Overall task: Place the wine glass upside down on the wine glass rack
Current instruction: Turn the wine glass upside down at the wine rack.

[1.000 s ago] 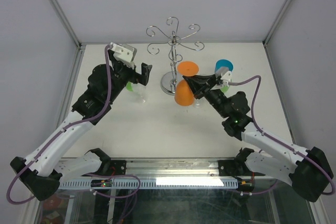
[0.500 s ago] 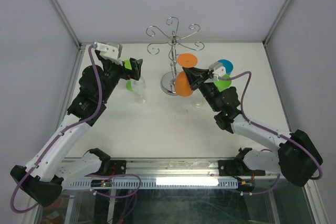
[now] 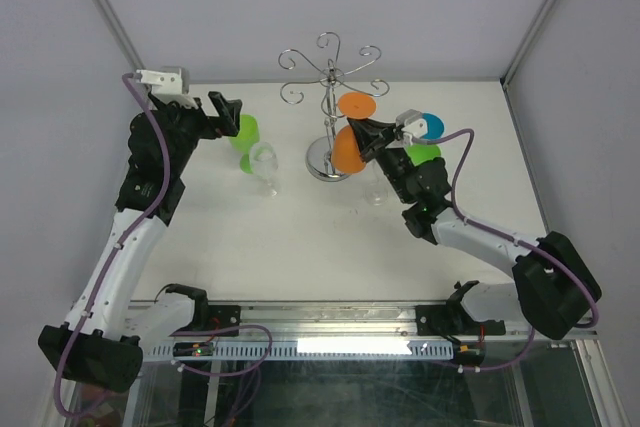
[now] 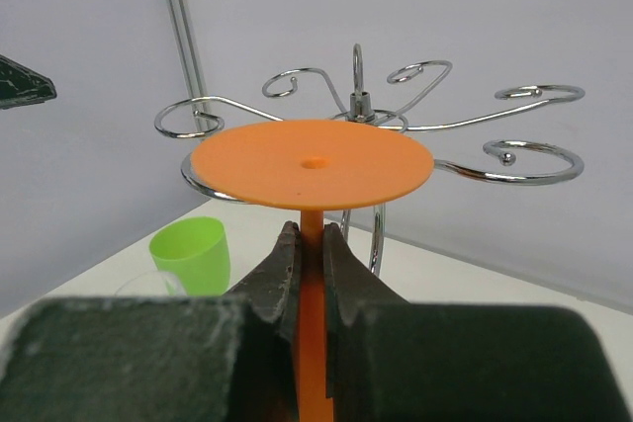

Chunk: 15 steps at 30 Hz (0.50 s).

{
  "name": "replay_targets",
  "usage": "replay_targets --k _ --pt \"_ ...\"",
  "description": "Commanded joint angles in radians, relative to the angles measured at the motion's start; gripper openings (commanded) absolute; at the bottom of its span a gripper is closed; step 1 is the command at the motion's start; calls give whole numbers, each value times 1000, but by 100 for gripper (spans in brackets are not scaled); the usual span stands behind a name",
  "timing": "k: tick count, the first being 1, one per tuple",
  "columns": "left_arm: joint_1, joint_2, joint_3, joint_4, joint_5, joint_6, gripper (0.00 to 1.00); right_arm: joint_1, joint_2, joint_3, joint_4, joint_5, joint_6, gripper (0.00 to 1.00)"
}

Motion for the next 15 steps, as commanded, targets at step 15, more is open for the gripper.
replay_targets --k 15 --pt "68 -39 -102 88 92 -51 98 -15 111 117 87 -104 38 0"
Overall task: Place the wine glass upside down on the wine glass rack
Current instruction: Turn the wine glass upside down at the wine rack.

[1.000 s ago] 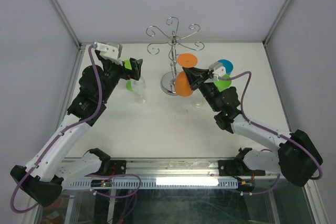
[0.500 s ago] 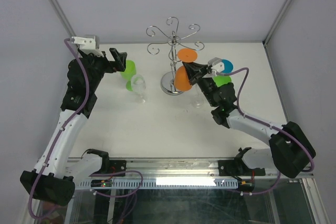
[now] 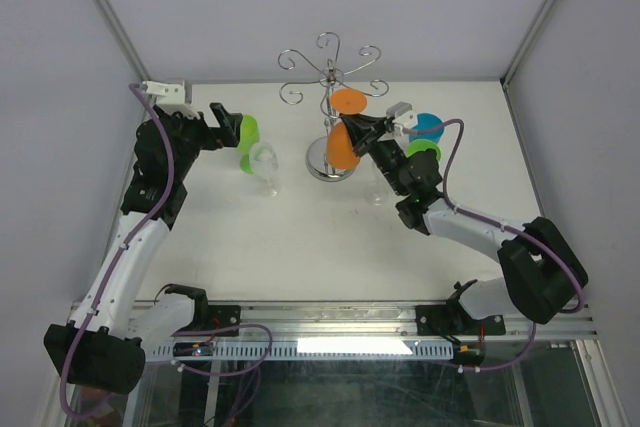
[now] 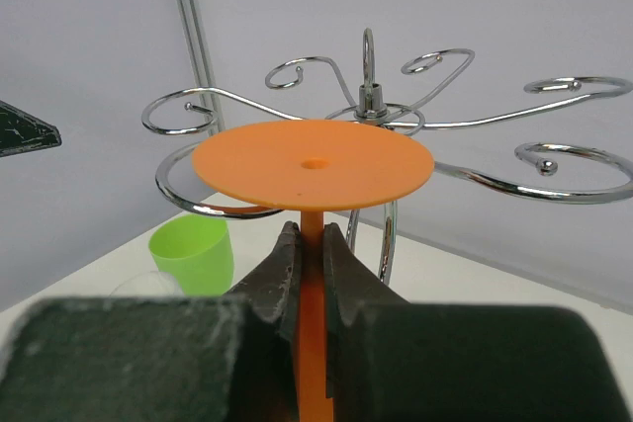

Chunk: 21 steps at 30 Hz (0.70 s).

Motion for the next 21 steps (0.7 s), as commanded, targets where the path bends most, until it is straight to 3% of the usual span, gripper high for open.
replay_targets --k 1,21 --pt "6 -26 -6 76 34 -1 98 1 14 56 71 -54 19 0" --pt "16 -25 -21 90 66 -5 98 -22 68 57 171 -191 98 0"
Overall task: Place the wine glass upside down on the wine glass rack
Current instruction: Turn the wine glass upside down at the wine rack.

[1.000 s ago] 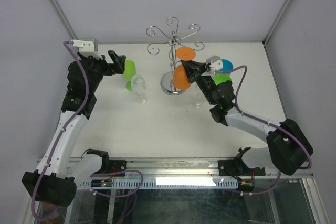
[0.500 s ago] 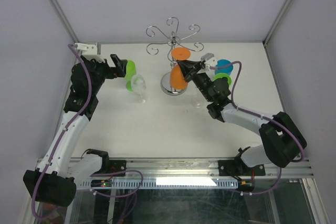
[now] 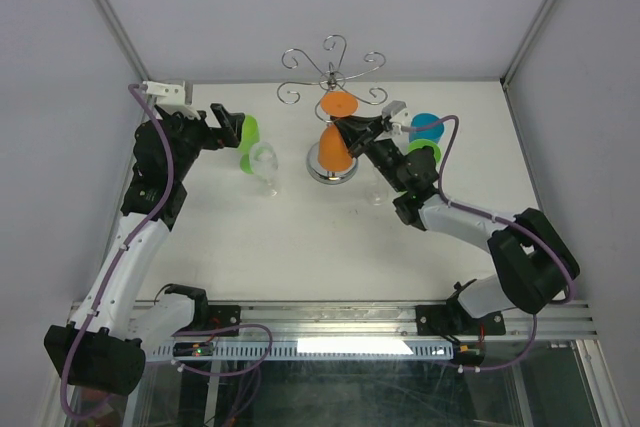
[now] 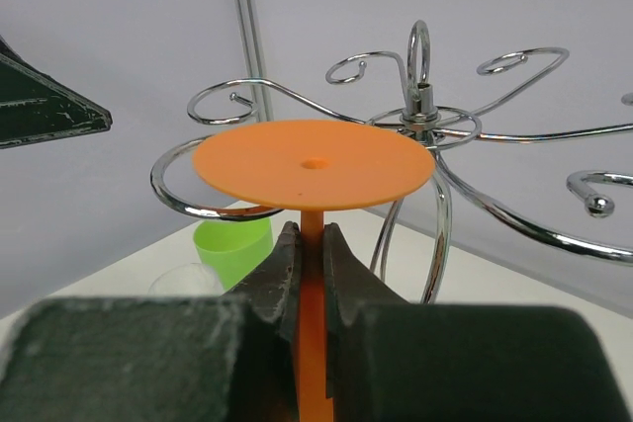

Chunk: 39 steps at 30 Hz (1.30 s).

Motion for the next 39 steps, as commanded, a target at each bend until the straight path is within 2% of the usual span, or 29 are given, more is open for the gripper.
replay_targets --k 1,12,32,39 --pt "14 -18 -9 62 24 -5 98 -6 3 40 121 -64 43 0" --pt "16 -15 -9 62 33 -2 98 -10 19 57 145 -115 70 0" --pt "18 -5 -9 63 45 1 97 -9 51 110 43 -177 63 3" --pt "19 -2 -8 63 50 2 97 -10 63 118 60 -231 77 4"
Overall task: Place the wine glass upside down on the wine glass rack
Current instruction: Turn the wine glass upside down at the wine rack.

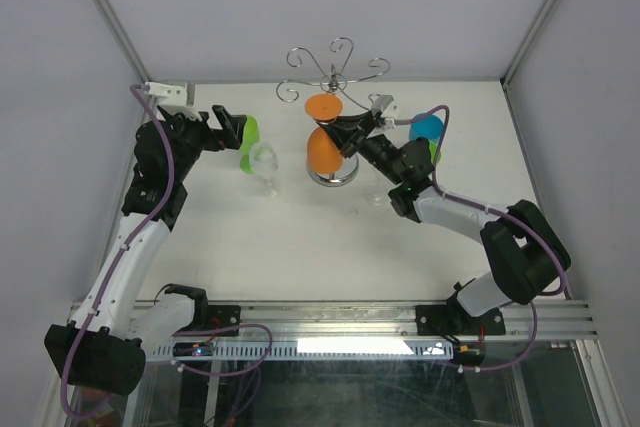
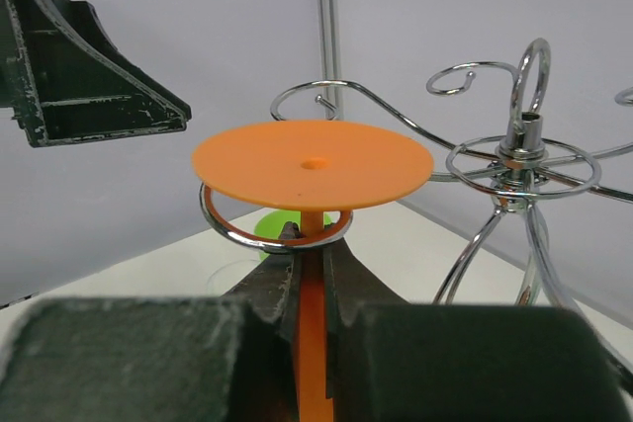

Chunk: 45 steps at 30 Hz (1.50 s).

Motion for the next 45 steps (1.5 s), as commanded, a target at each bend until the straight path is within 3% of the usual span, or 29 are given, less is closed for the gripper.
replay_targets --k 1,23,34,45 --pt "15 -2 2 55 22 3 97 4 -2 43 58 -63 16 4" --pt "17 3 3 55 30 3 96 4 -32 -40 175 -143 34 5" --pt "18 3 3 55 35 1 96 3 -70 -94 143 17 29 8" --pt "19 0 2 55 17 -5 97 2 -83 -64 5 56 18 16"
